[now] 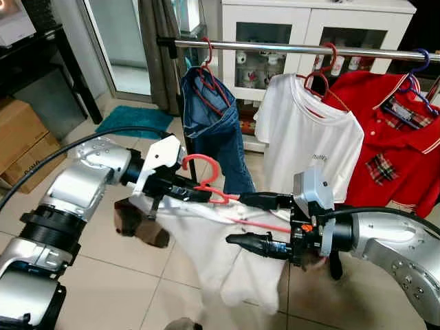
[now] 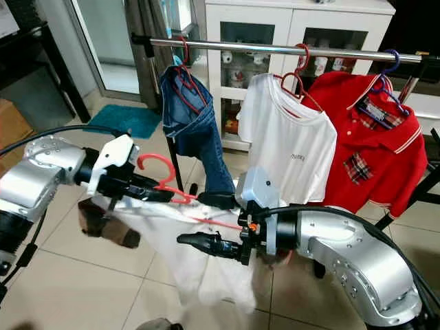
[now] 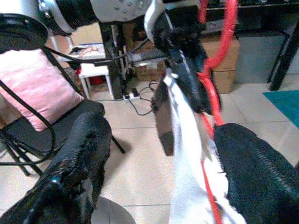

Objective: Hang hanger

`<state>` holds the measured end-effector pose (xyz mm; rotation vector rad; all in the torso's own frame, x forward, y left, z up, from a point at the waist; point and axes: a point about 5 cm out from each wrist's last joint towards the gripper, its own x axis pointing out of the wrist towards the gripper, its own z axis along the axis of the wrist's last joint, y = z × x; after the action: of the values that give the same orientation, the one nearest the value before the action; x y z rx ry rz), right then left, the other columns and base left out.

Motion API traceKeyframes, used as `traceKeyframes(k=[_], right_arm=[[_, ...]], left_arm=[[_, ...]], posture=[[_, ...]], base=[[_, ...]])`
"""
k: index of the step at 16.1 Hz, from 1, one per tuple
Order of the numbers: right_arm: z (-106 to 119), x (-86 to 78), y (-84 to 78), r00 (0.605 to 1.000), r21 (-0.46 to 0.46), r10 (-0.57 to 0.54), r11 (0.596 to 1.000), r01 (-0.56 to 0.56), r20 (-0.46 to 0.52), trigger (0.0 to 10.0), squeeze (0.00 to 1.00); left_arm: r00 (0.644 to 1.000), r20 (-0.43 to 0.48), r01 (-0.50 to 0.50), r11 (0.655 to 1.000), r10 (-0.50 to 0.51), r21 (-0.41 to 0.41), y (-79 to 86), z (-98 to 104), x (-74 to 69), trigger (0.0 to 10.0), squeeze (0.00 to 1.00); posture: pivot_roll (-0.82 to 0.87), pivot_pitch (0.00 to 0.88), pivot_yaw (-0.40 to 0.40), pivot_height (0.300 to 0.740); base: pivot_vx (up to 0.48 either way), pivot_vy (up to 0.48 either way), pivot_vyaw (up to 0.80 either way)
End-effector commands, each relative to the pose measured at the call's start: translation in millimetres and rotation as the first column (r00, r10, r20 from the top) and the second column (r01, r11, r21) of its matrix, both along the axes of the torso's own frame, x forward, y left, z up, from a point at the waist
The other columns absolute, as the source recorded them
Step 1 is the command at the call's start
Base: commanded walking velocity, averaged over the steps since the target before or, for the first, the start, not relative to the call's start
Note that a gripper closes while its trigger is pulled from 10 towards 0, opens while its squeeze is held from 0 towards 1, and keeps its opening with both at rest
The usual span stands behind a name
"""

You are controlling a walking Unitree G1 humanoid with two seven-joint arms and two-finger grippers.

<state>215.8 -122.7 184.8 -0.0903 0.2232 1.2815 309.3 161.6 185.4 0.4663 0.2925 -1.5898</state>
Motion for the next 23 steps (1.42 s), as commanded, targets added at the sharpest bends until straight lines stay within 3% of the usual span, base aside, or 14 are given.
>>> traceKeyframes(k=[1,3,8,9,10,14,17,21,23], right_arm=[[-3,2.6,-4.1,0.999,0.007,-0.034,0.999,0.034,-0.006,10.0,1.00],[-11,11.2,-10.3,0.994,0.024,-0.111,0.994,0.111,-0.015,10.0,1.00],[-8,24.1,-22.7,0.971,0.212,-0.216,0.949,0.233,-0.099,10.0,1.00],[-8,25.9,-27.6,0.966,0.249,-0.227,0.935,0.252,-0.125,10.0,0.85],[-9,27.4,-31.3,0.960,0.258,-0.242,0.927,0.271,-0.138,10.0,0.00],[-29,42.5,-51.7,0.864,0.243,-0.435,0.836,0.492,-0.253,10.0,0.00],[-32,43.1,-57.0,0.837,0.285,-0.453,0.795,0.535,-0.307,10.0,0.00],[-33,46.8,-67.4,0.798,0.306,-0.499,0.744,0.594,-0.337,10.0,0.00],[-29,48.2,-70.8,0.791,0.343,-0.500,0.718,0.606,-0.352,10.0,0.00]], left_arm=[[1.000,0.020,-0.005,1.000,0.004,0.003,8.6,10,2.0,0.0,0.00],[1.000,0.007,0.010,0.999,-0.010,0.032,15.1,12,-1.8,0.0,0.00],[0.999,0.025,-0.049,0.998,0.048,0.047,27.5,12,-0.7,0.0,0.00],[0.998,0.030,-0.062,0.998,0.062,0.024,28.5,15,0.2,0.0,0.00],[0.997,0.036,-0.069,0.998,0.069,0.012,28.9,17,0.8,0.0,0.00],[0.995,0.047,-0.091,0.996,0.092,-0.021,32.2,22,2.0,0.0,0.00],[0.989,0.062,-0.133,0.989,0.136,-0.057,37.8,29,6.0,0.0,0.00],[0.981,0.083,-0.176,0.984,0.175,0.014,49.2,26,7.6,0.0,0.00],[0.973,0.098,-0.210,0.978,0.208,0.008,51.1,26,10.1,0.0,0.00]], posture=[[-0.10,0.000,0.090,0.740],[-0.09,0.000,0.086,0.740],[-0.09,0.000,0.073,0.740],[-0.09,0.000,0.073,0.740],[-0.09,0.000,0.073,0.740],[-0.09,0.000,0.075,0.740],[-0.09,0.000,0.076,0.740],[-0.09,0.000,0.077,0.740],[-0.09,0.000,0.075,0.740]], base=[[0.000,0.000,0.00],[0.000,0.000,0.00],[0.000,0.000,0.00],[0.000,0.000,0.00],[0.000,0.000,0.00],[0.000,0.000,0.00],[0.000,0.000,0.00],[0.000,0.000,0.00],[0.000,0.000,0.00]])
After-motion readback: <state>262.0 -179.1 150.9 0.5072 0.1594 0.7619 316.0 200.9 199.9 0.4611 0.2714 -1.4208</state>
